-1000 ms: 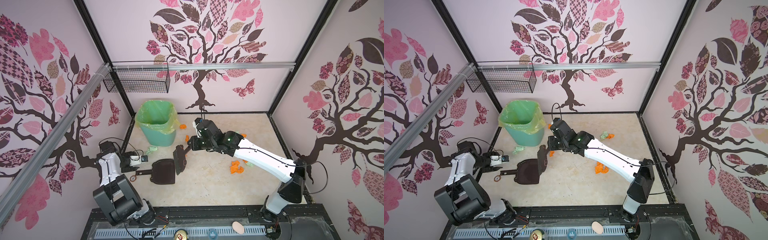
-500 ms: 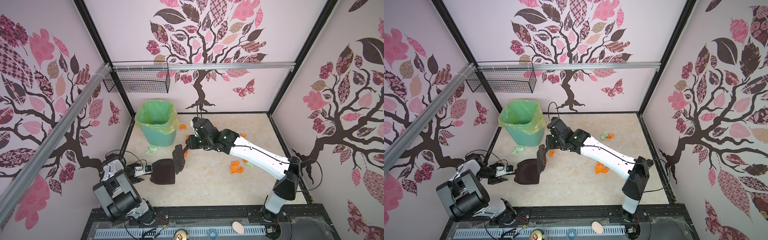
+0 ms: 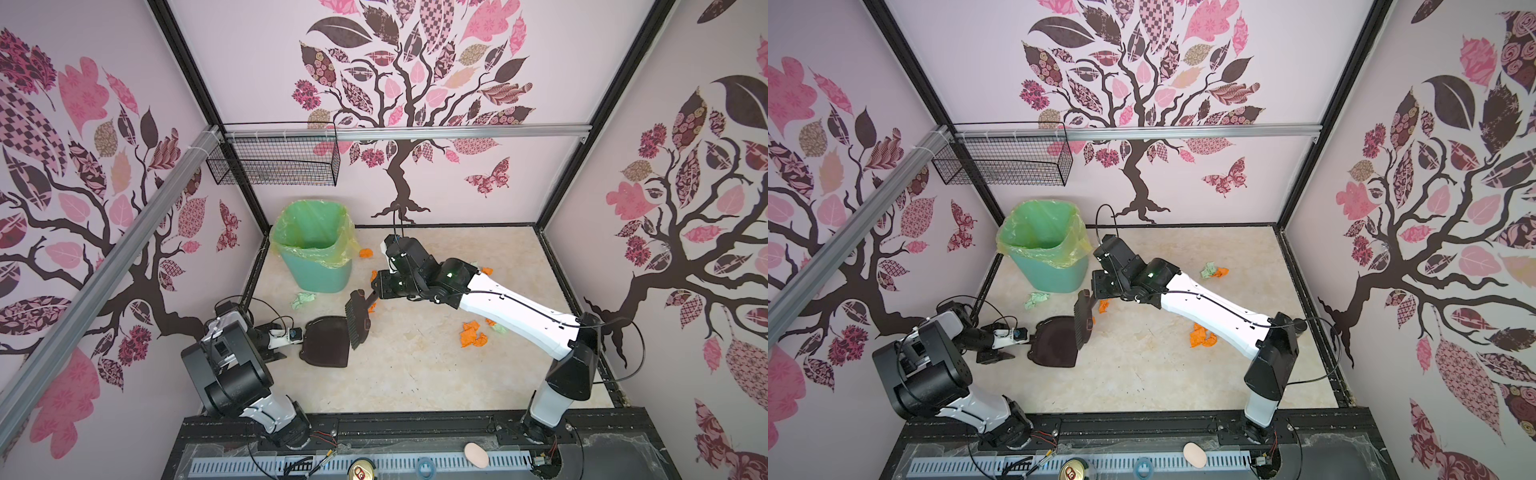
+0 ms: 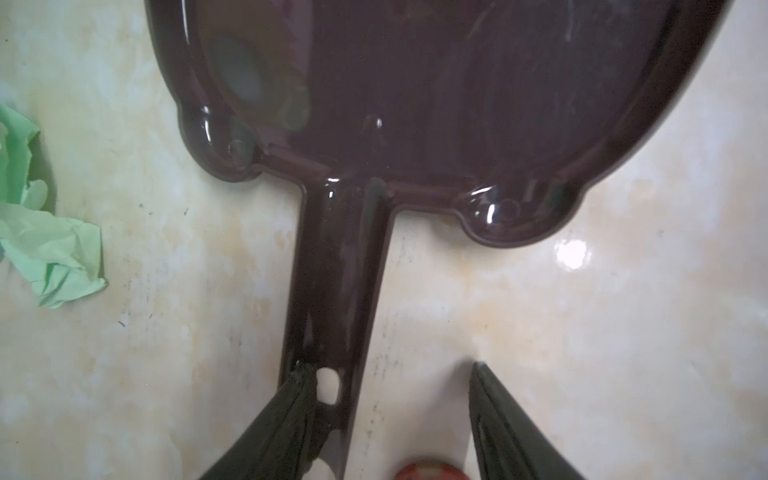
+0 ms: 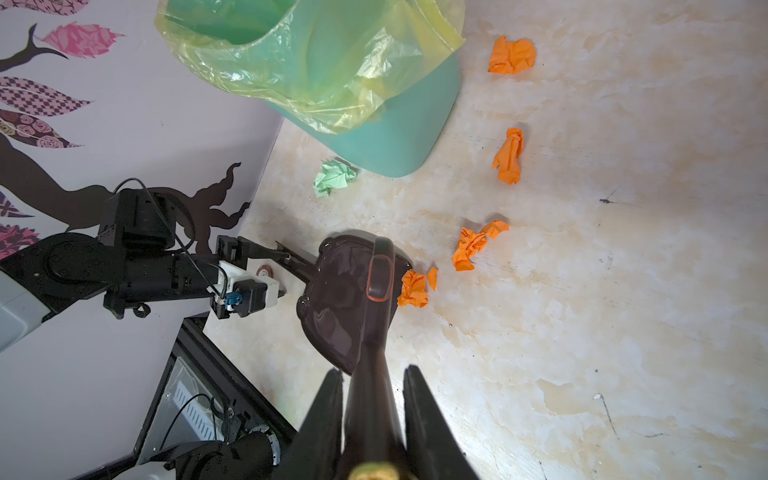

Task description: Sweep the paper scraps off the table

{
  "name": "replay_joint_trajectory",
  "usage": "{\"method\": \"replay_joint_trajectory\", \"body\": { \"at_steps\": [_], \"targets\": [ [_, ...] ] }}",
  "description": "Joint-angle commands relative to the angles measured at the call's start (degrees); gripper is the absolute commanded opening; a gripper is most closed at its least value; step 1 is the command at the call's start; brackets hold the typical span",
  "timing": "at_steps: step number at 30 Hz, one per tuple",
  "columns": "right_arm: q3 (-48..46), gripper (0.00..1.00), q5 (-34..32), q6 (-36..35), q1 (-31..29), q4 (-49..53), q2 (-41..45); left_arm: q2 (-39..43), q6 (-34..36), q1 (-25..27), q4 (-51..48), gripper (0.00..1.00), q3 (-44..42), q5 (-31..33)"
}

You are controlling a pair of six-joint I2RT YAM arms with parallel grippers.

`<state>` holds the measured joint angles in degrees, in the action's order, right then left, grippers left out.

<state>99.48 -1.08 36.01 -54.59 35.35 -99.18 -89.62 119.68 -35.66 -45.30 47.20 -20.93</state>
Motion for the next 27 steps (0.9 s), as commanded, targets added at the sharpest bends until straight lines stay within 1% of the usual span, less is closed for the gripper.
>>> {"method": "replay_joint_trajectory", "body": {
  "at_steps": [1, 7, 9, 18, 27],
  "targets": [
    [1.6, 0.00, 0.2, -0.2, -0.2, -1.1, -1.5, -0.1, 11.6, 0.7, -0.6, 0.61, 2.9, -0.2],
    [1.2, 0.00, 0.5, -0.3, -0.2, -1.4, -1.6, 3.0, 11.8, 1.2, -3.4, 0.60, 4.6, -2.0],
    [0.9, 0.00, 0.7, -0.3, -0.2, -1.8, -1.7, 3.2, 11.9, 1.8, -4.0, 0.60, 4.9, -1.6],
    [0.5, 0.00, 0.5, -0.5, -0.2, -1.8, -0.9, 1.1, 12.8, 3.7, -4.2, 0.60, 4.5, 1.4],
    [-0.2, 0.00, 0.7, -0.5, -0.2, -2.1, -1.1, -3.7, 12.2, 5.8, 0.0, 0.60, 4.3, 4.9]
  ]
}}
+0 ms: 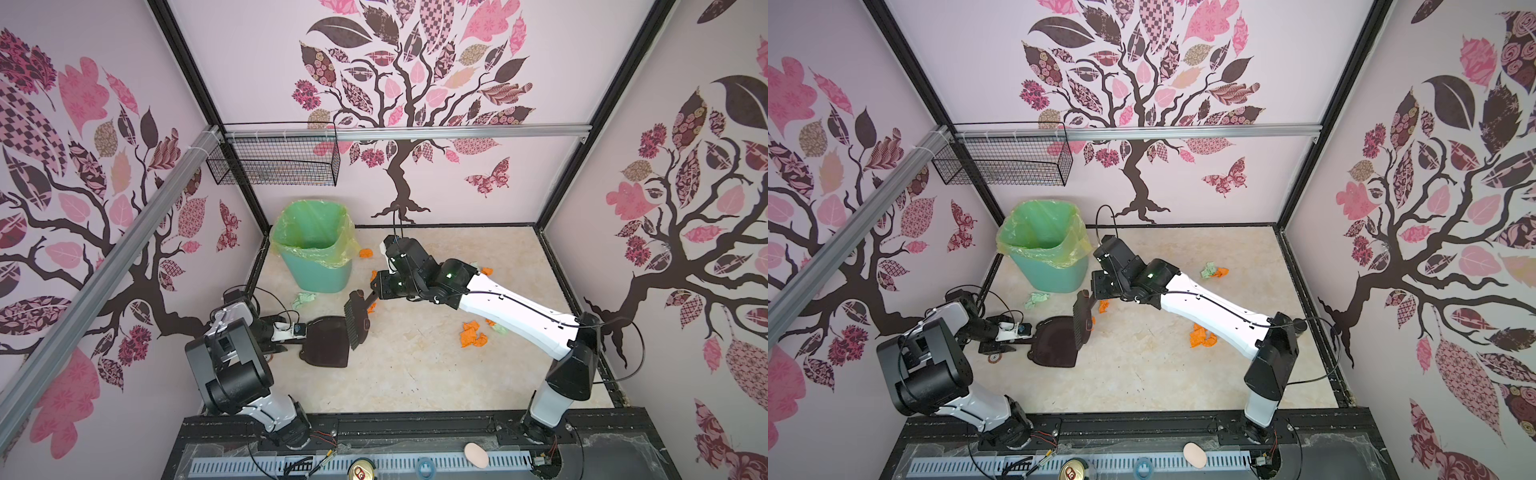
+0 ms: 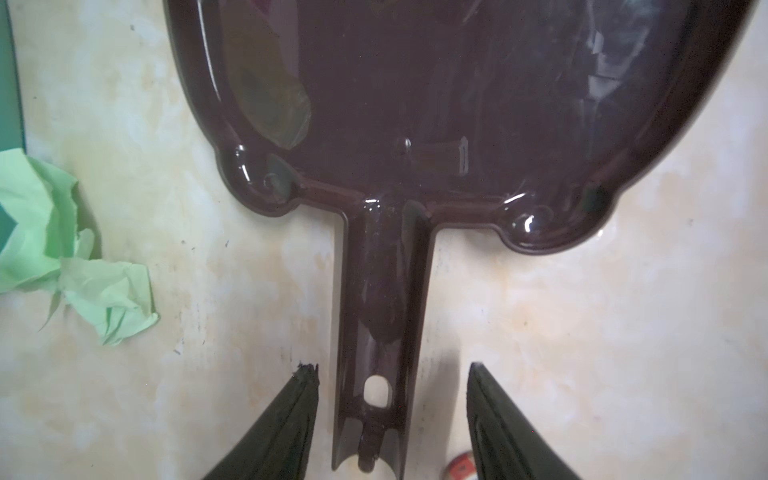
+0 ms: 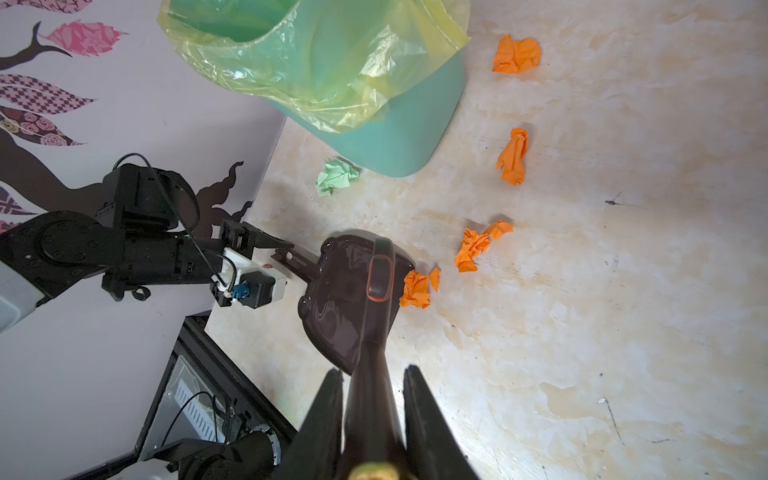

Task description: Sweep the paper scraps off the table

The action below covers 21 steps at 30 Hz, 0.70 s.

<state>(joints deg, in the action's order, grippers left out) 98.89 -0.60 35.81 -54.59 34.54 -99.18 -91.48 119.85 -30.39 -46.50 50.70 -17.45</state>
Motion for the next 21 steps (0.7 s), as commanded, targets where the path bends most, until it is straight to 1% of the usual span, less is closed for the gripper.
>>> {"method": "replay_joint_trajectory", "body": {
  "at_steps": [1, 7, 11, 14, 16, 18, 21],
  "targets": [
    [0.5, 0.00, 0.2, -0.3, -0.2, -1.4, -1.1, -2.6, 12.1, 0.8, 1.8, 0.60, 0.8, 2.0],
    [0.3, 0.00, -0.2, -0.8, -0.1, -1.1, -0.9, -5.1, 12.2, 1.0, 4.5, 0.59, 0.4, 4.0],
    [0.0, 0.00, -0.1, -1.0, -0.1, -1.4, -0.8, -5.2, 12.1, 1.0, 6.1, 0.53, -0.8, 4.1],
    [-0.4, 0.00, -0.1, -1.0, -0.1, -1.7, -0.6, -5.3, 12.1, 1.0, 7.5, 0.47, -2.1, 4.0],
    [-0.7, 0.00, 0.0, -1.0, -0.1, -1.7, -0.4, -5.6, 12.2, 1.0, 8.7, 0.39, -3.1, 4.4],
    [-0.8, 0.00, 0.1, -0.9, -0.1, -1.7, -0.2, -6.0, 12.2, 1.0, 9.4, 0.33, -3.7, 4.7],
    [-1.4, 0.00, 0.0, -0.8, -0.1, -1.8, 0.5, -6.5, 12.0, 1.0, 9.8, 0.29, -4.3, 5.0]
  ]
}}
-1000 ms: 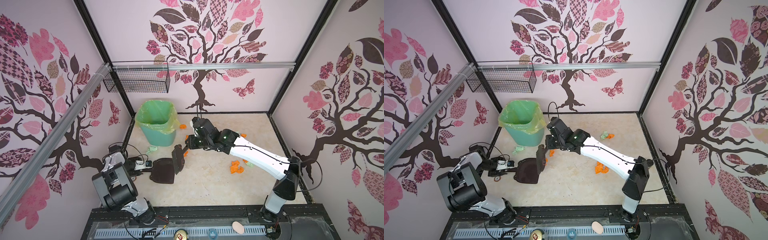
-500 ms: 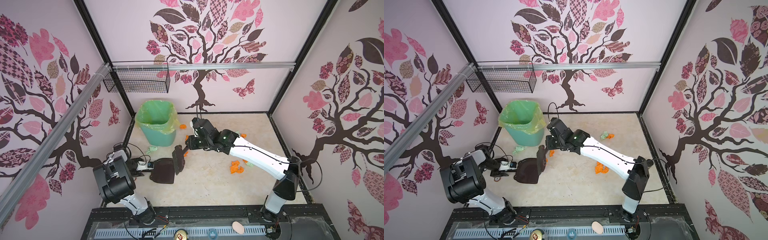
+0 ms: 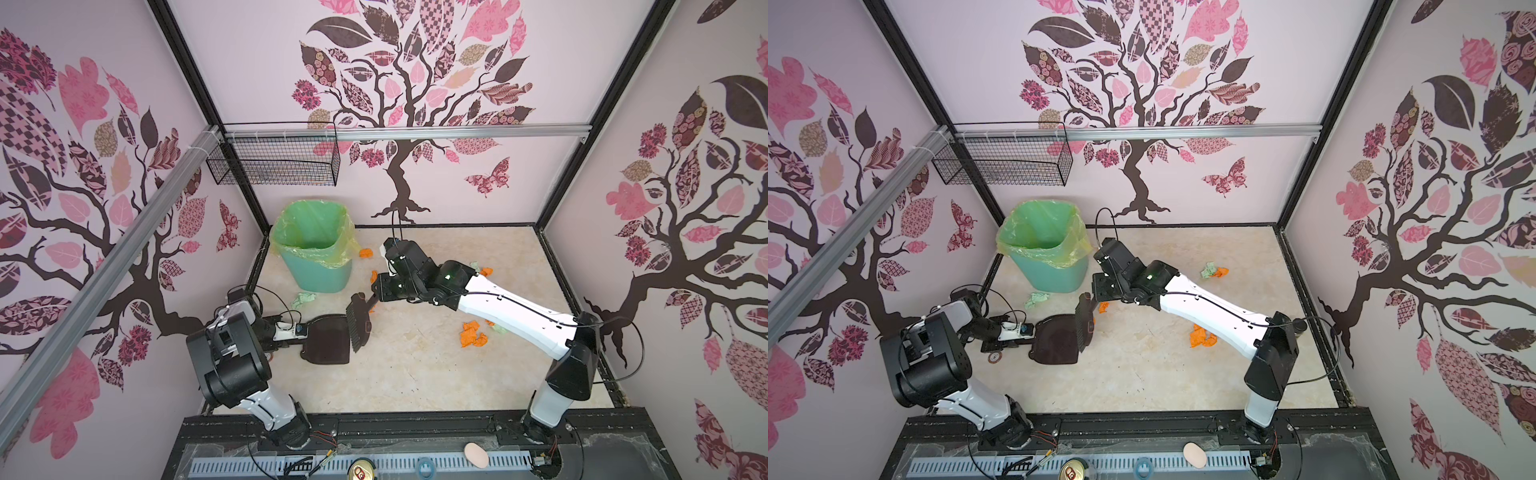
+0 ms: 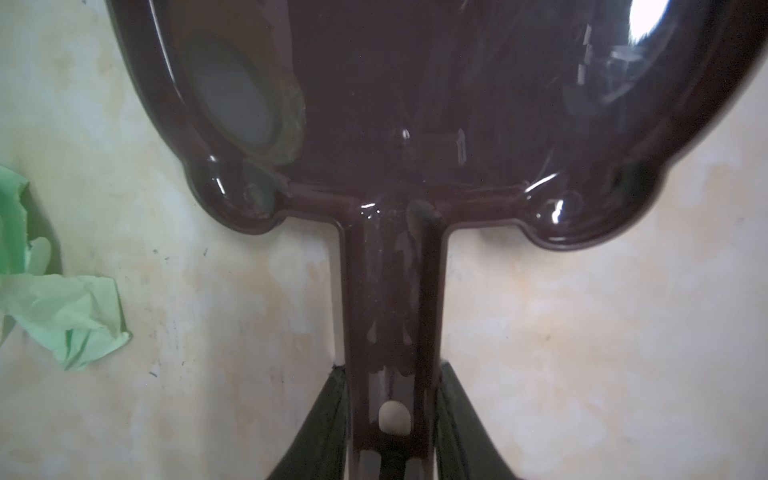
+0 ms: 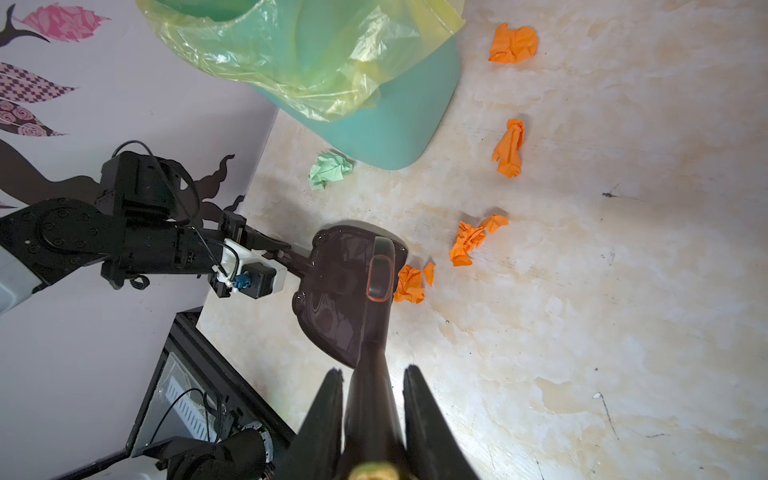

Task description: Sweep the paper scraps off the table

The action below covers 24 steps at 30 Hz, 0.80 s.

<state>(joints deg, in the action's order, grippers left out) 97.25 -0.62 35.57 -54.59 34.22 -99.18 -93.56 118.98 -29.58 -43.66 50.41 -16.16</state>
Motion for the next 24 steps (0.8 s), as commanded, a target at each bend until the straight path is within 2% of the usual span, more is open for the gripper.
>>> {"method": "replay_joint_trajectory", "body": {
  "at_steps": [1, 6, 12, 24],
  "targets": [
    [0.1, 0.00, -0.1, -0.5, -0.2, -1.4, 0.7, -4.4, 12.8, 0.2, 7.0, 0.27, -4.1, 3.7],
    [0.0, 0.00, -0.1, -0.5, -0.1, -1.3, 0.8, -2.8, 11.6, 0.2, 4.1, 0.23, -2.8, 2.8],
    [-0.2, 0.00, -0.7, -0.7, -0.1, -1.2, 1.2, 2.6, 10.4, -1.2, -6.6, 0.20, 2.2, -0.9],
    [-1.5, 0.00, -0.7, -0.8, 2.2, -1.4, 2.9, 14.7, 16.0, -8.5, -22.5, 0.19, 6.4, -6.0]
  ]
}}
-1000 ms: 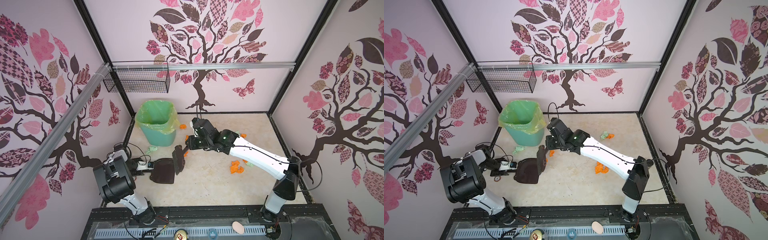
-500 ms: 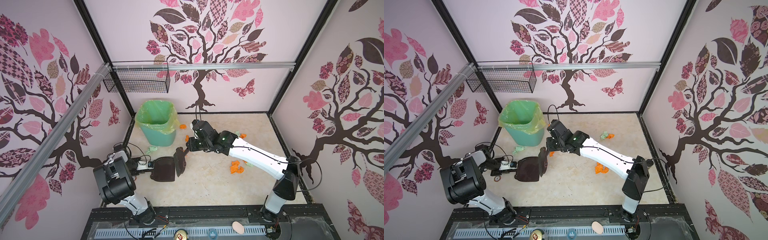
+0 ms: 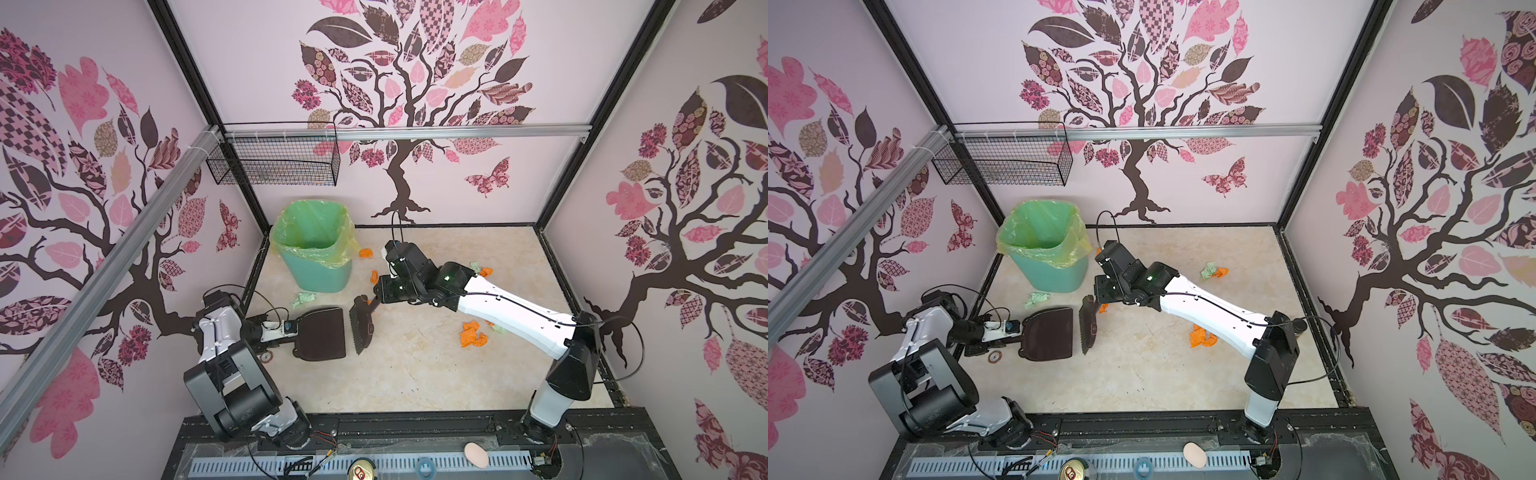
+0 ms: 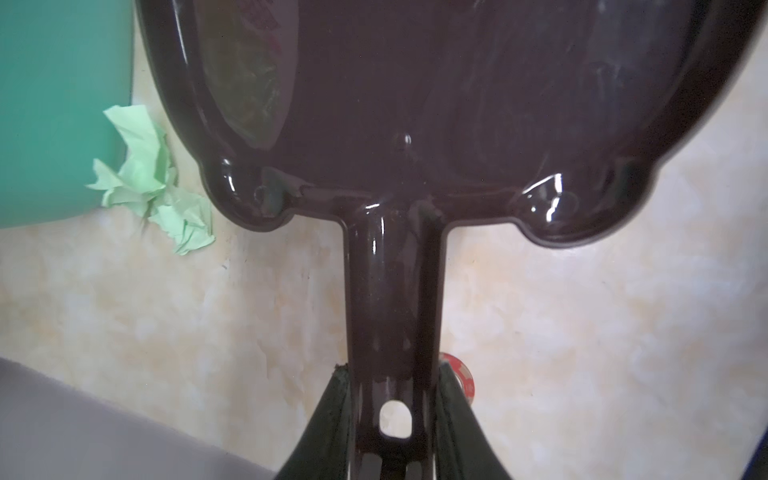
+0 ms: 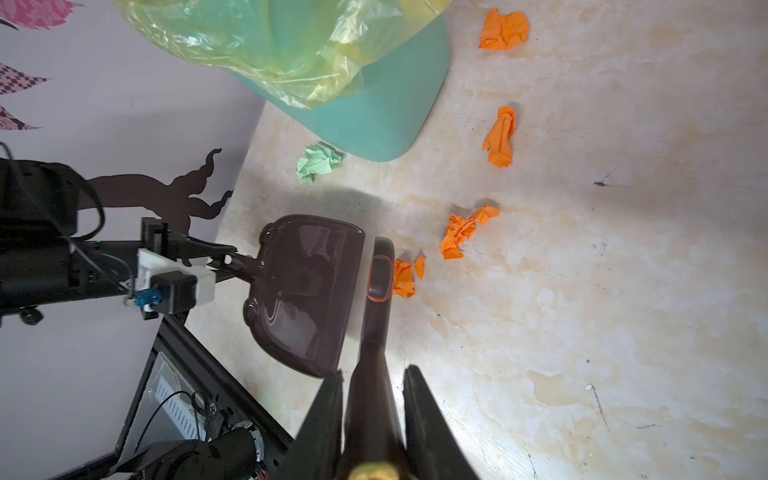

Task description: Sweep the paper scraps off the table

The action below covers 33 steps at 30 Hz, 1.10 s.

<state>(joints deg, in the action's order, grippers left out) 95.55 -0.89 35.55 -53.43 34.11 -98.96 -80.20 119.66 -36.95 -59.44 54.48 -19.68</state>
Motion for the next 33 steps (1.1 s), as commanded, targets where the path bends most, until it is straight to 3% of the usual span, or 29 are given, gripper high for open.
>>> {"method": "replay_joint_trajectory", "body": {
  "at_steps": [1, 11, 17, 25, 30, 33],
  "targets": [
    [0.0, 0.00, -0.4, -0.9, 1.4, -1.2, 2.8, 1.8, 15.7, -1.9, -7.4, 0.19, 2.8, -2.3],
    [-3.0, 0.00, 3.0, -2.5, 6.0, -5.5, 2.5, -2.1, 17.0, -11.4, -7.9, 0.17, 7.6, -1.9],
    [-0.3, 0.00, 10.7, -0.9, 6.0, -13.6, -3.1, -2.6, 15.7, -15.7, -9.9, 0.17, 12.0, -2.9],
    [8.8, 0.00, 14.1, 2.4, 4.6, -17.6, -12.5, -0.5, 12.6, -16.9, -11.8, 0.16, 15.8, -2.7],
    [3.1, 0.00, 13.6, 5.5, 4.7, -24.8, -12.2, 0.0, 9.9, -16.9, -14.6, 0.16, 19.6, -3.8],
    [-0.6, 0.00, 16.6, 9.0, 4.7, -32.2, -12.4, 0.4, 8.9, -16.9, -15.2, 0.16, 20.4, -4.2]
  ]
}}
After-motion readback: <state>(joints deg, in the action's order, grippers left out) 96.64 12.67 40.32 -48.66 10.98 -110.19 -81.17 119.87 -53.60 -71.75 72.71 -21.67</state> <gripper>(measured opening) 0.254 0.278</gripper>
